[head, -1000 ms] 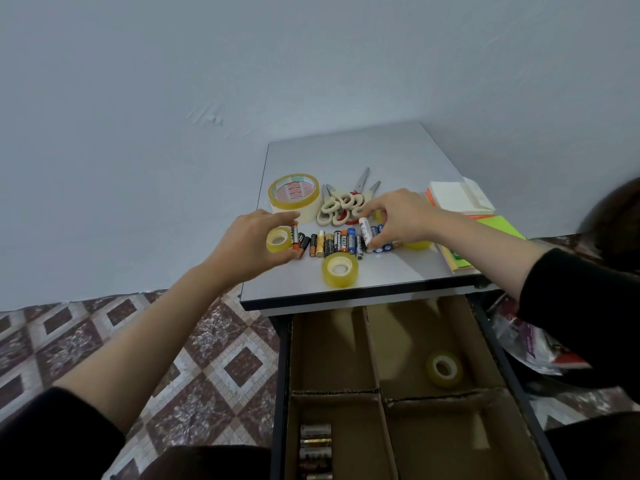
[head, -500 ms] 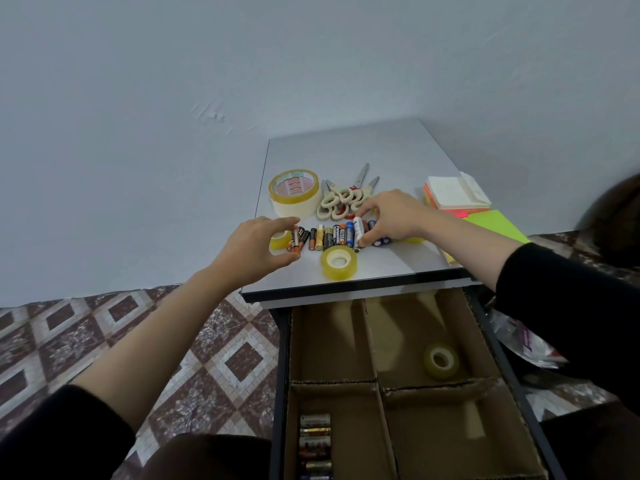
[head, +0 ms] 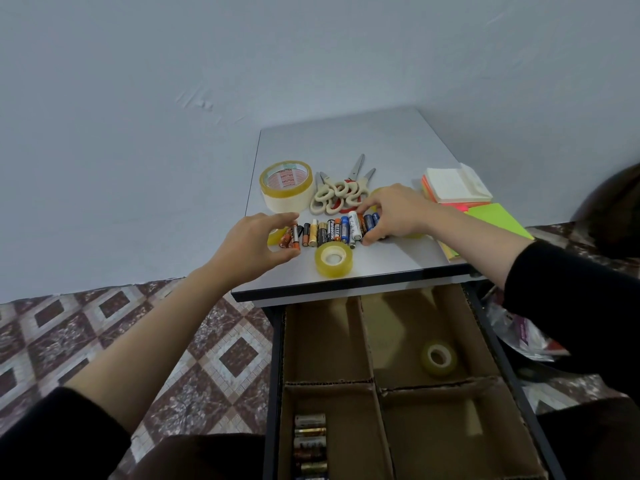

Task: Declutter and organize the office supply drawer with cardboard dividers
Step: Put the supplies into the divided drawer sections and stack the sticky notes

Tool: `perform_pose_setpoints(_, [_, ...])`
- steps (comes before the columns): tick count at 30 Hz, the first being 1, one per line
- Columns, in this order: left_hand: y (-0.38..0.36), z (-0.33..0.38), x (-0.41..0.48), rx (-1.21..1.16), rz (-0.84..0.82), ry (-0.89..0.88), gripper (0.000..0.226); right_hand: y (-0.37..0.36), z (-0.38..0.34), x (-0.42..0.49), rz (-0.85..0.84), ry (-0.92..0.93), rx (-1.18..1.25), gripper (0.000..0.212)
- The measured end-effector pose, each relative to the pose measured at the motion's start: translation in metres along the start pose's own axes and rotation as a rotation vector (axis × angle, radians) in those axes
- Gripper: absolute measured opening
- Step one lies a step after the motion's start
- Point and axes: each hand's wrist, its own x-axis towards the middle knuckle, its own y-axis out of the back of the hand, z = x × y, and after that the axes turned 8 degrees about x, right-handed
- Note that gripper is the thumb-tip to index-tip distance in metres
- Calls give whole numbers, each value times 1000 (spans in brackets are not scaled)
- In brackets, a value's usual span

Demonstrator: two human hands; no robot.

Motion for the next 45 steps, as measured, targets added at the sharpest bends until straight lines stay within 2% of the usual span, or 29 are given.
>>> perform_pose_setpoints(7, [6,4,-7,-147,52,43,55,9,6,-11,155,25,155,56])
perform_pose_setpoints(12, [4,18,-27,-397,62,127,34,7,5,-35,255,11,350,57])
perform_pose_setpoints(14, [3,25,-38,-523,46,176,28,2,-3,-51,247,-9,567,57])
perform_pose_setpoints(18, [-1,44,-71,-843,-45,292,26,-18,-23,-89,101,-154,1394,51])
perform_pose_setpoints(20, [-8,54,-94,-998,-52,348,23,-30,-29,-106,-5,-228,1601,47])
perform_pose_setpoints(22, [-20,60,-120,-1084,-44,404,20,-44,-30,-123,-109,-253,1675,42])
perform_pose_setpoints(25, [-44,59,-152,-937,-183,415,18,-71,-28,-142,-206,-265,1590,40])
perform_pose_setpoints(27, [-60,57,-166,-727,-336,414,28,-89,-24,-148,-222,-284,1459,39])
perform_pose_setpoints(29, [-76,57,-172,-451,-448,383,26,-104,-21,-149,-240,-304,1361,39])
perform_pose_setpoints(31, [-89,61,-172,-194,-500,268,15,-116,-19,-146,-243,-335,1298,38])
perform_pose_setpoints(33, [-98,71,-166,23,-540,182,19,-124,-18,-142,-235,-358,1270,31])
perform_pose_setpoints(36, [-106,83,-156,327,-501,108,23,-133,-14,-135,-240,-347,1232,19])
perform_pose_setpoints(39, [-118,89,-148,464,-538,77,25,-138,-9,-130,-245,-346,1222,17])
perform_pose_setpoints(45, [-130,84,-149,524,-623,-19,24,-144,0,-127,-236,-343,1222,17])
